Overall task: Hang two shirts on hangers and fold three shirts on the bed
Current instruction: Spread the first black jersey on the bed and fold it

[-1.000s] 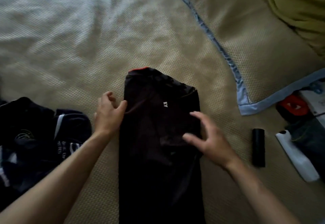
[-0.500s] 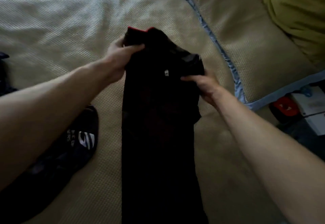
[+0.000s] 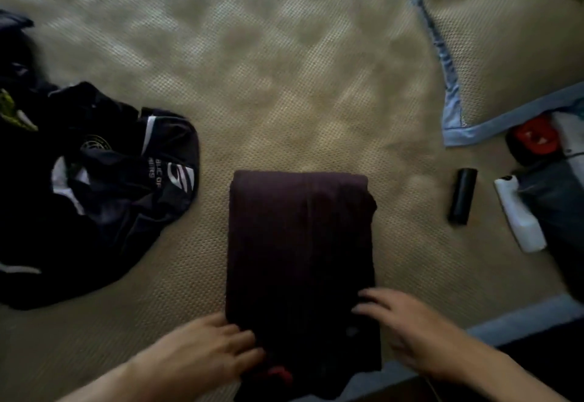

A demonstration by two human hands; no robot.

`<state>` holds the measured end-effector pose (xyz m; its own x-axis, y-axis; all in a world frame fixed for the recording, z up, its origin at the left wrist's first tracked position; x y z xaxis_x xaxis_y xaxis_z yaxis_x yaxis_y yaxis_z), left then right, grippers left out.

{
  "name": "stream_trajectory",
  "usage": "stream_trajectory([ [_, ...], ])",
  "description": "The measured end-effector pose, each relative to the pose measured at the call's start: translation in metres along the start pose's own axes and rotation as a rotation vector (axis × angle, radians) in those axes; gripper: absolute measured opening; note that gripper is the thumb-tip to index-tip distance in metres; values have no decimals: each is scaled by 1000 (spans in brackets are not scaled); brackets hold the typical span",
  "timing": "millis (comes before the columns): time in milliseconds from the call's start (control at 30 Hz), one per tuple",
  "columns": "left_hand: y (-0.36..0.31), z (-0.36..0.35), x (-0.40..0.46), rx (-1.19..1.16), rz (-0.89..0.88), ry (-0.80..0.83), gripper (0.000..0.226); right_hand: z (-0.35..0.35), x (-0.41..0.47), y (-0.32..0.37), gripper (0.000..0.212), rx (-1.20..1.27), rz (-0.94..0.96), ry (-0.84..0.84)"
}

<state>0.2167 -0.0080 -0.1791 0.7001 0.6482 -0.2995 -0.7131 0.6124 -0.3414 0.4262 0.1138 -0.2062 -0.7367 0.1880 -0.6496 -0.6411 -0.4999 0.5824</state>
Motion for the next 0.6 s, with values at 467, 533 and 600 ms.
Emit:
stream_trajectory([
  [467,238,52,119,-296,595,189,34,167,174,-21,43,-26,-406,-80],
  [533,219,69,117,-333,512,163,19,165,162,-7,22,17,-328,-36],
  [600,174,96,96,-357,405,102,20,161,126,22,18,-55,-169,-120],
])
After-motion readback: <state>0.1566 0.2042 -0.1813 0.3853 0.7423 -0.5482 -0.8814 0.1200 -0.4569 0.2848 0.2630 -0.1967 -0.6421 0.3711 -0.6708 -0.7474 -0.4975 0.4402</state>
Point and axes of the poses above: each hand's wrist, its own x-axis towards the middle knuckle, its own z-axis out of the back of the hand, y = z × x, the point moved 9 cm from there along x, towards the middle knuckle, and after that the axes turned 8 degrees about x, right-handed, at the moved point
